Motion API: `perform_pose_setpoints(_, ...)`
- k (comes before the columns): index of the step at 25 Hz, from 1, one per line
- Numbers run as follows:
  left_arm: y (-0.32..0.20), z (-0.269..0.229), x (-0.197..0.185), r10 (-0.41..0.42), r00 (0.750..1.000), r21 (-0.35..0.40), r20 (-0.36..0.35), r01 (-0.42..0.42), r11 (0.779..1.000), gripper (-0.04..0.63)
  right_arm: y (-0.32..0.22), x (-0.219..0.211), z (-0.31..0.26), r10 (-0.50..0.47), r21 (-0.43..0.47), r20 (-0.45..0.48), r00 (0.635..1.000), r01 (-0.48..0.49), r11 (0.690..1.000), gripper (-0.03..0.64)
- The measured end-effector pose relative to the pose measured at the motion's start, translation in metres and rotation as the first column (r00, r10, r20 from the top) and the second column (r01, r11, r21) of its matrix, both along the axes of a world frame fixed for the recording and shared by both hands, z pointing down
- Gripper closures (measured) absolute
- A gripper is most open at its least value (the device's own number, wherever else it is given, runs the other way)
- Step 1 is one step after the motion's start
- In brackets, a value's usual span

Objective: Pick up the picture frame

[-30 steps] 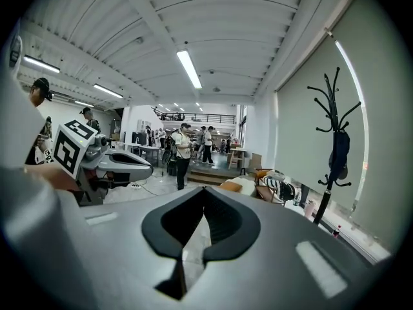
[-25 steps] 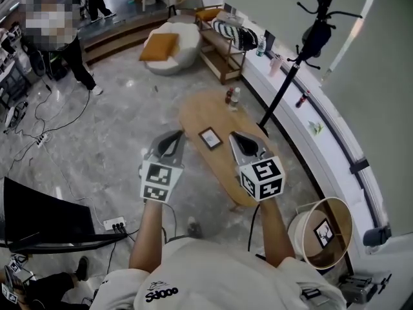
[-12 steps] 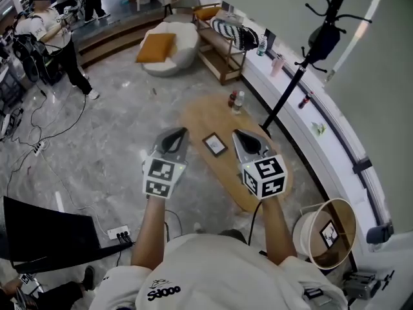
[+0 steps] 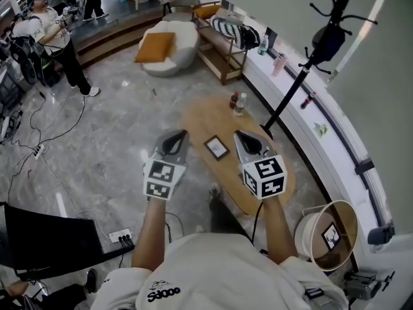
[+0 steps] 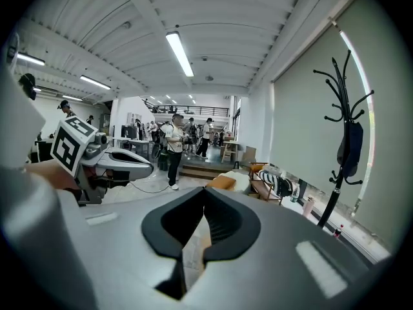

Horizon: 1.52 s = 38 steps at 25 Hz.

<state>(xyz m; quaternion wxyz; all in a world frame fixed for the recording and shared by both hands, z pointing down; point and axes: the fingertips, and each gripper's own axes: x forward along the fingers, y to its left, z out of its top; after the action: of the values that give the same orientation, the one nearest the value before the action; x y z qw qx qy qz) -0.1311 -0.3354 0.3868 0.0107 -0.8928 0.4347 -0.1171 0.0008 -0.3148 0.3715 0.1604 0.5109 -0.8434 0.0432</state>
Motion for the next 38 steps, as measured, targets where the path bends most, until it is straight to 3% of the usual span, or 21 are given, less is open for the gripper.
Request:
perform_pose_setpoints(11,-0.088,0.025,0.013,-0.012,0.999,-0.021,0.034,0.013,1.0,0.583,-0.084,0.017,0.02,0.018,-0.037,0.016,1.0,-0.017,0.999,0.612)
perform_pose_setpoints(26,-0.192,0.105,0.054,0.042,0.996,-0.164,0.083,-0.028,0.986,0.583,-0.184,0.059,0.098,0.067,-0.193,0.0,0.998,-0.066,0.979,0.612)
perform_pose_setpoints(38,-0.25,0.197,0.085,0.079,0.985,-0.274,0.151,-0.035,0.961,0.583,-0.236,0.088,0.187,0.055,-0.347,-0.028,0.998,-0.062,0.936,0.611)
